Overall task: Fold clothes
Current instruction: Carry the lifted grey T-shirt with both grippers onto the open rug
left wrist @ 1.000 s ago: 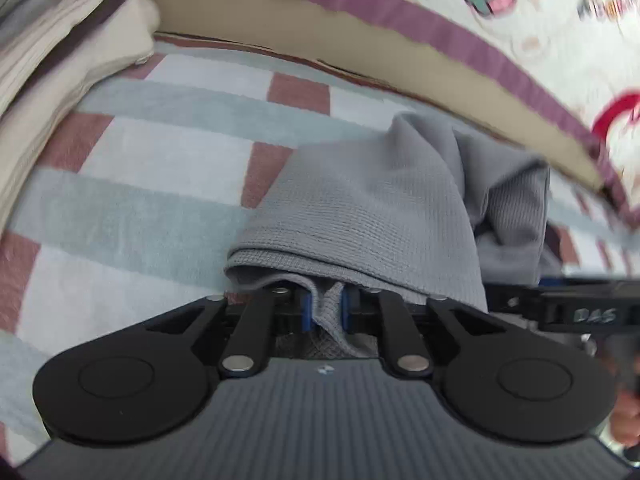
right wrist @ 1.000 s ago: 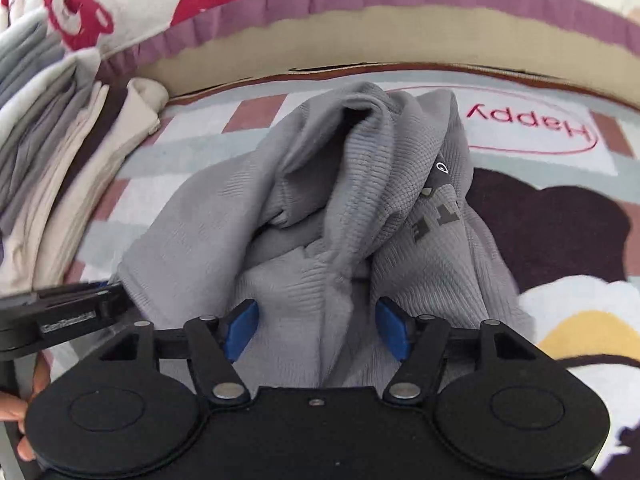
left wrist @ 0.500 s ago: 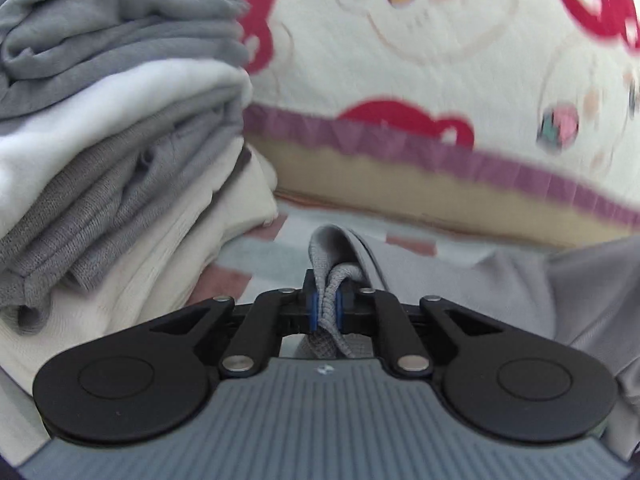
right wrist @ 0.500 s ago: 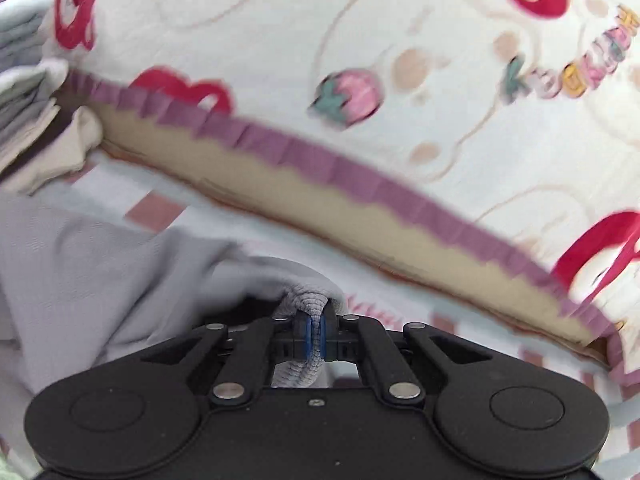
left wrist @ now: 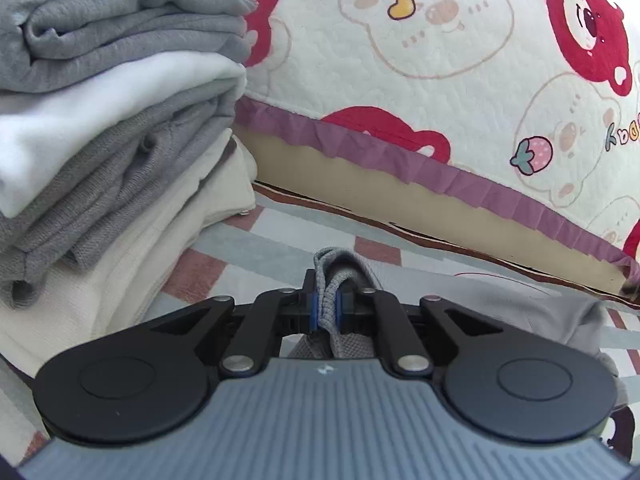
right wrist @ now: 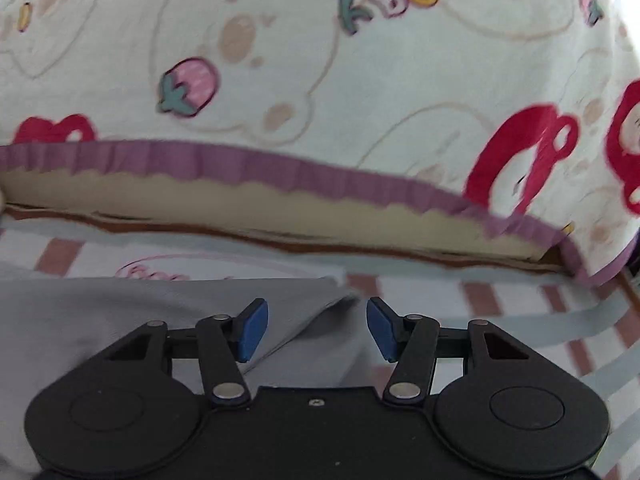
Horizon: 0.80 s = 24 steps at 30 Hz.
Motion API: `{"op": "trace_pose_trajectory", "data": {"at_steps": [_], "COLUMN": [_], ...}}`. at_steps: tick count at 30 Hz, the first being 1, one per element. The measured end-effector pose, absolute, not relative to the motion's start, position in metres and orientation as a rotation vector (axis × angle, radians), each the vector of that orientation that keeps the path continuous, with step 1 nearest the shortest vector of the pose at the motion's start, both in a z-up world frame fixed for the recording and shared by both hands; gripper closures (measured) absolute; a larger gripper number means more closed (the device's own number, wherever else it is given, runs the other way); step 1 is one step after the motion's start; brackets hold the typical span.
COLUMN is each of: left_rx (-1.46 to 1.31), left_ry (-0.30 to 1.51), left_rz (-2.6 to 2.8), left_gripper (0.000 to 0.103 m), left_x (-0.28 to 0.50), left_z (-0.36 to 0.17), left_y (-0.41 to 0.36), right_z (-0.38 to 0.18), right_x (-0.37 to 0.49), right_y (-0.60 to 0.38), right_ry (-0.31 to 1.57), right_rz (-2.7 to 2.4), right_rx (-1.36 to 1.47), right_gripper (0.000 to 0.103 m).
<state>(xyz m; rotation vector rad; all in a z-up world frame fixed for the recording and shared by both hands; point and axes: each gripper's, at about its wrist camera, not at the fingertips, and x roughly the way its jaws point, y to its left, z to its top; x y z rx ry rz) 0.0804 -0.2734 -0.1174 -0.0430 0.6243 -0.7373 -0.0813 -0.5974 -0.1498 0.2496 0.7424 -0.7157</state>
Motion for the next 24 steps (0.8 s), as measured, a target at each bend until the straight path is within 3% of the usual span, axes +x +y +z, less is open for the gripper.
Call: {"op": "trace_pose_trajectory", "data": {"at_steps": [3, 6, 7, 10, 14, 17, 18, 20, 21, 24], "left_rx": [-0.043, -0.016, -0.014, -0.006, -0.011, -0.018, -0.026, -0.049, -0.059, -0.059], "left_ry": [0.609, 0.578, 0.574, 0.526, 0.482, 0.468, 0.466, 0.459, 0.455, 0.423], "left_rz": [-0.749, -0.755, -0.764, -0.834, -0.916, -0.945, -0.952, -0.970, -0.978, -1.008], "left_gripper": [0.096, 0.096, 0.096, 0.096, 0.096, 0.096, 0.096, 0.096, 0.096, 0.096], "left_x": [0.078, 0.073, 0.071, 0.063, 0.052, 0.045, 0.043, 0.041, 0.040, 0.032], "left_z": [-0.113, -0.108, -0.106, -0.098, -0.086, -0.081, -0.080, -0.075, -0.073, -0.062], "left_y": [-0.275, -0.277, -0.277, -0.274, -0.269, -0.265, -0.264, -0.260, -0.258, -0.255], "right_z": [-0.171, -0.181, -0.183, -0.193, -0.217, -0.229, -0.229, -0.225, -0.218, -0.181], "right_x": [-0.082, -0.063, -0.057, -0.049, -0.032, -0.015, -0.012, -0.009, -0.012, -0.036], "right_y": [-0.561, -0.505, -0.483, -0.411, -0.363, -0.379, -0.387, -0.408, -0.419, -0.448], "right_ry": [0.741, 0.797, 0.822, 0.858, 0.784, 0.773, 0.772, 0.768, 0.754, 0.655], "right_rz": [-0.488, -0.250, -0.160, 0.008, -0.176, -0.290, -0.305, -0.313, -0.329, -0.406], "right_rx": [0.405, 0.375, 0.319, 0.021, -0.394, -0.419, -0.389, -0.292, -0.231, -0.102], "right_gripper": [0.043, 0.039, 0.033, 0.032, 0.031, 0.024, 0.029, 0.069, 0.097, 0.095]}}
